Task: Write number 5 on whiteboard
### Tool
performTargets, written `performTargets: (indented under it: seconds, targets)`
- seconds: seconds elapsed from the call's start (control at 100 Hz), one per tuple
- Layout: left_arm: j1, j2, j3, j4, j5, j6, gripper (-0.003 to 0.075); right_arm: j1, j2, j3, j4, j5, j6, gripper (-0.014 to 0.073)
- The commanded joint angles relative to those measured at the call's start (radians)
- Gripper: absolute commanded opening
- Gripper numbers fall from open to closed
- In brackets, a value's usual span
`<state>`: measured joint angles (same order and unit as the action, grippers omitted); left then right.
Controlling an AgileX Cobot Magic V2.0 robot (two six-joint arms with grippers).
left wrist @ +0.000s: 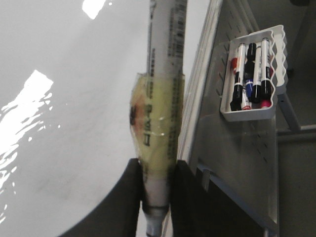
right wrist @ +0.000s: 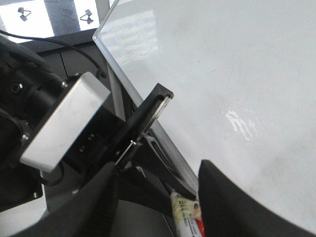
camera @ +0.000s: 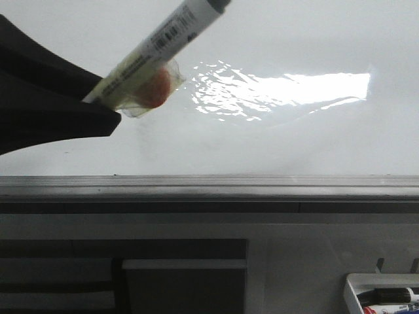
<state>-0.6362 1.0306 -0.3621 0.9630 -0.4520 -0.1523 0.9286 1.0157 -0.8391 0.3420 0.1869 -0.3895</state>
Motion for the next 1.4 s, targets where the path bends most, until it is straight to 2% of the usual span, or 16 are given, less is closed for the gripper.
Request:
performTargets:
  seconds: [0.0,0.21,0.59,0.81,0.88,0.95,1.08,1.19,1.28,1.39]
  targets:
    - [-0.005,-0.016,-0.022,-0.028,-0.105,-0.011,-0.0020,-0.024,-0.018,-0.033,-0.026,-0.008,-0.011,0.0333]
    - [-0.005,-0.030,-0.020,-0.028,-0.130,-0.011,-0.0020,-0.115,-0.020,-0.033,-0.028,0.079,-0.011,0.0333]
    - [-0.005,-0.040,-0.020,-0.028,-0.128,-0.011,-0.0020,-0.110,0.002,-0.033,0.045,0.158,-0.011,0.0333]
    - [-0.005,-0.040,-0.020,-0.028,-0.128,-0.011,-0.0020,-0.110,0.002,-0.033,0.065,0.151,-0.011,0.0325]
    - [-0.005,-0.040,-0.020,-0.028,-0.128,-0.011,-0.0020,-0.110,0.002,-0.033,0.065,0.158,-0.011,0.0279]
    - [-0.005,-0.040,-0.020,-0.028,-0.128,-0.011,-0.0020,-0.110,0.002,-0.033,0.065,0.157,-0.011,0.0196]
    - [-0.005,-0.040,-0.020,-0.028,-0.128,-0.011,-0.0020,-0.110,0.002,-0.033,0.066,0.155,-0.011,-0.0067]
    - [-0.005,-0.040,-0.020,-0.028,-0.128,-0.011,-0.0019,-0.110,0.002,-0.033,0.074,0.157,-0.011,-0.0063]
    - [-0.005,-0.040,-0.020,-0.028,-0.128,-0.013,0.0038,-0.110,0.002,-0.033,0.077,0.157,-0.011,-0.0063]
    - [-0.005,-0.040,-0.020,-0.030,-0.126,-0.021,0.0233,-0.110,0.002,-0.033,0.078,0.157,-0.011,-0.0063]
